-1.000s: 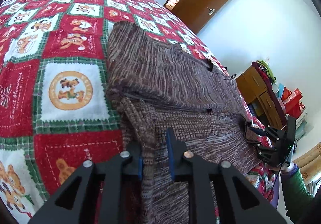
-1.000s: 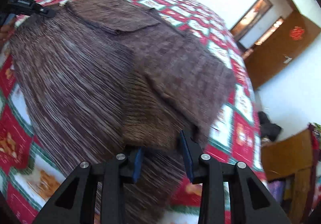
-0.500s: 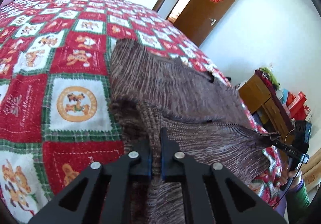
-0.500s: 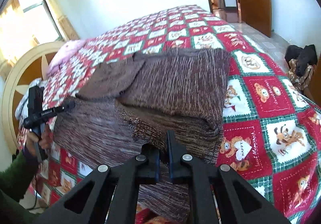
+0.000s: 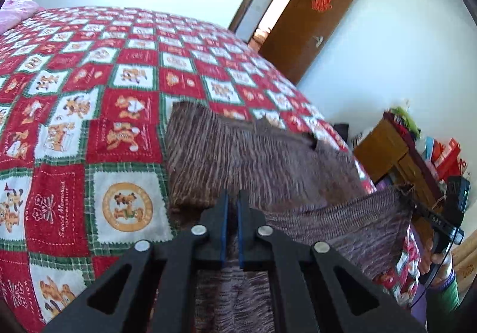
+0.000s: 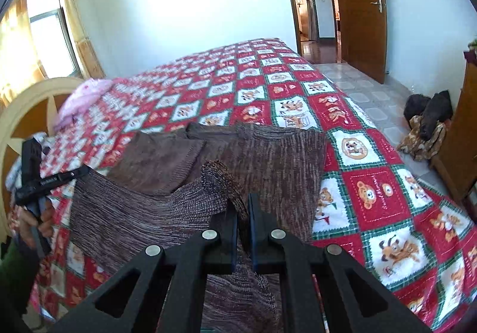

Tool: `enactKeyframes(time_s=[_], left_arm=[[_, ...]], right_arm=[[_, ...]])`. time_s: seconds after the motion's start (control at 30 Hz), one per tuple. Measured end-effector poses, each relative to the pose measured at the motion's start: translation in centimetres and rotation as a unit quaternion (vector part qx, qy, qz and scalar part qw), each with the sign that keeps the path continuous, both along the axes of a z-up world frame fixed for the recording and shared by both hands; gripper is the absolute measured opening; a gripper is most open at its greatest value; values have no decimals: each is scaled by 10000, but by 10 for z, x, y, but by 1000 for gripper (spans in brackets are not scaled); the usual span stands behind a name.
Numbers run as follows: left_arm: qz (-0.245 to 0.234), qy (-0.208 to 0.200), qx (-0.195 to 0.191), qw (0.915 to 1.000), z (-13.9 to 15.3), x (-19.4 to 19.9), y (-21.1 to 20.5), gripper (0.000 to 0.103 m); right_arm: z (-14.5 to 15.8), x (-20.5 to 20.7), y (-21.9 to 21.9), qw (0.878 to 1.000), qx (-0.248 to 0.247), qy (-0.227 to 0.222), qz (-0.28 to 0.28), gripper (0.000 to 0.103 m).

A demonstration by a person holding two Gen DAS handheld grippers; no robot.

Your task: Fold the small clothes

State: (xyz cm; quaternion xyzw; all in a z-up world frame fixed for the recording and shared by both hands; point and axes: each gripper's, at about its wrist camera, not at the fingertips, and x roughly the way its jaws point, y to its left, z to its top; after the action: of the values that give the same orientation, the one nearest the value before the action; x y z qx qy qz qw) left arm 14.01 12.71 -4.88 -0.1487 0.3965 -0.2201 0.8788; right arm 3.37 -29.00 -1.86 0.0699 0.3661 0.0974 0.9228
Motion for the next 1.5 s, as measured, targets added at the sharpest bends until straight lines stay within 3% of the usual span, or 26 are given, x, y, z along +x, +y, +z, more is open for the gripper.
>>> enactKeyframes(time_s=[0.17,0.3,0.4,0.47,0.5,0.67,0.9,1.0,1.17,1.27,1.4,1.43,1.5], left_arm=[[-335,234,279,9988,-21,-1,-7,11],[-204,391,463,9980,-32,-3,-6,15],[-53,260,441,9987,-32,-10,0,29],[48,192,524,9984,-32,-12,1,45],[101,164,623,9979,-33,-11,1,46],[183,305,974,9946,-41,-5,-6,46],[170,-88,793,9967,-33,-21,-12,45],[-53,-102,653,9978,-35,-23,-17,45],[-247,-187,856,9958,-39,-24,-27,45],[-106,-71,995,9950,-42,-15,-23,45],[-4,143,503,9986,-47,-6,-10,45],[-10,143,473,9988,-47,-6,-11,43],[-22,83,560,9984,-47,-8,-13,31]], right_arm=[[-9,-7,3,9999,-4,57,123,6],[-18,-10,0,9999,34,159,48,6],[-22,-13,0,9998,51,195,42,6],[-23,-14,1,9997,39,213,63,6],[-24,-14,2,9997,24,226,79,6],[-27,-15,2,9996,74,254,65,6],[-32,-15,-2,9994,90,334,29,6],[-34,-15,-3,9993,92,348,31,6],[-37,-14,-5,9991,158,382,8,6],[-40,-14,-5,9990,174,408,16,6],[-42,-14,-5,9990,176,420,15,6],[-43,-14,-5,9989,172,427,3,6],[-44,-14,-5,9989,148,439,-10,6]])
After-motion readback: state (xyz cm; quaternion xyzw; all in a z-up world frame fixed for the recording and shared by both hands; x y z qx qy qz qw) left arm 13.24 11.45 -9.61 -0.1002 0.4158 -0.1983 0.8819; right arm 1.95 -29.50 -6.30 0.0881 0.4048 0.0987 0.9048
